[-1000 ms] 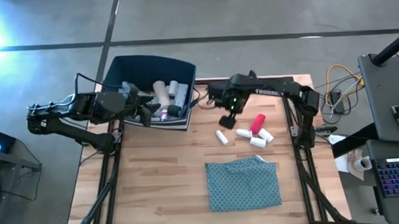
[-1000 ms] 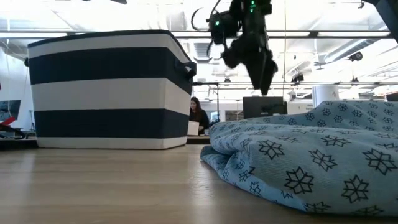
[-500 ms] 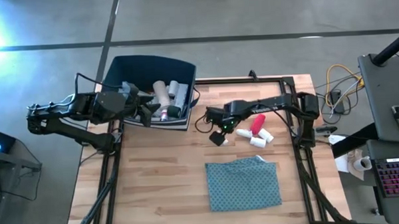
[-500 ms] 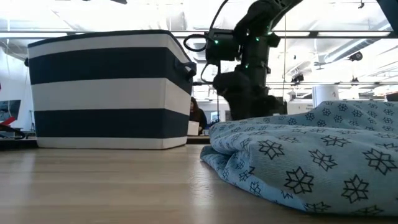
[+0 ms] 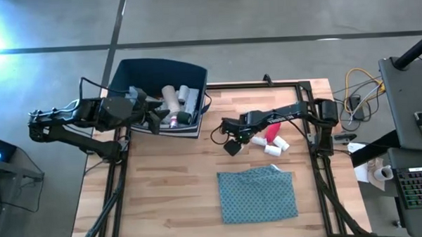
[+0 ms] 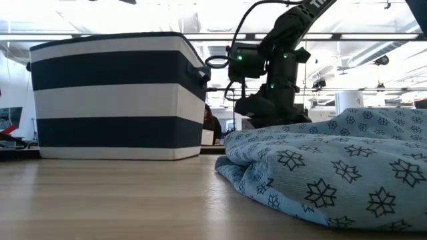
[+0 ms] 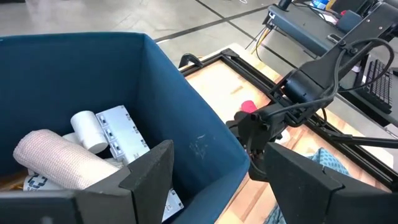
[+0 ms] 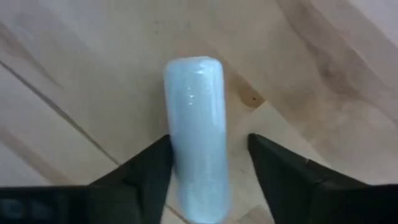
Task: Pick & place medical supplies in basket/bin
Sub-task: Put the white rolled gauze into the blue bin
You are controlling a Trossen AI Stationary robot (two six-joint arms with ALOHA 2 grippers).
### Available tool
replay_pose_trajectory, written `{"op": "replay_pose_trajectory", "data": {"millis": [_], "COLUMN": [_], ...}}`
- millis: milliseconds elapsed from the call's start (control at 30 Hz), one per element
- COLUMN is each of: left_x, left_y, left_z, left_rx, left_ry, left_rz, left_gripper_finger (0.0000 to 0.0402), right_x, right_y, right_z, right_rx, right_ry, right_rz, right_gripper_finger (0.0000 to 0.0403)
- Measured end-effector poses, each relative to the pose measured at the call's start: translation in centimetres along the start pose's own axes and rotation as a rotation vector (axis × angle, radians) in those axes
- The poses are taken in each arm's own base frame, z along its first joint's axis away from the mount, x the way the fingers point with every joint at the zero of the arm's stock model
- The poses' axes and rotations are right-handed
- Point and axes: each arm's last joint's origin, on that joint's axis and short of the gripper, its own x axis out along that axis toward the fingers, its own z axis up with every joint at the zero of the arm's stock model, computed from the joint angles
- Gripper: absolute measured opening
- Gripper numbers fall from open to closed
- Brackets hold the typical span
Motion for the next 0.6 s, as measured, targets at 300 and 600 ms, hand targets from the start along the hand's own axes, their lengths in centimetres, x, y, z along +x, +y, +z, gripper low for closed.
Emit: {"op": "replay_pose_trajectory", "data": {"millis": [300,600], "left_x": [0.0,0.0], "left_y": [0.0,0.0], "left_z": [0.0,0.0], "left_rx": [0.000,0.000], "left_ry": [0.000,0.000], "left_rz": [0.000,0.000], "left_gripper_finger": [0.0230,0.0230], "right_x": [-2.4,-14.9], "right_y": [0.8,0.2], "right_z": [0.6,2.3], "right_rx": [-0.045,0.081], "right_ry": [-0.070,-0.627], "right_rz": [0.050,0.118], "right_gripper_finger": [0.0055,0.0041]}}
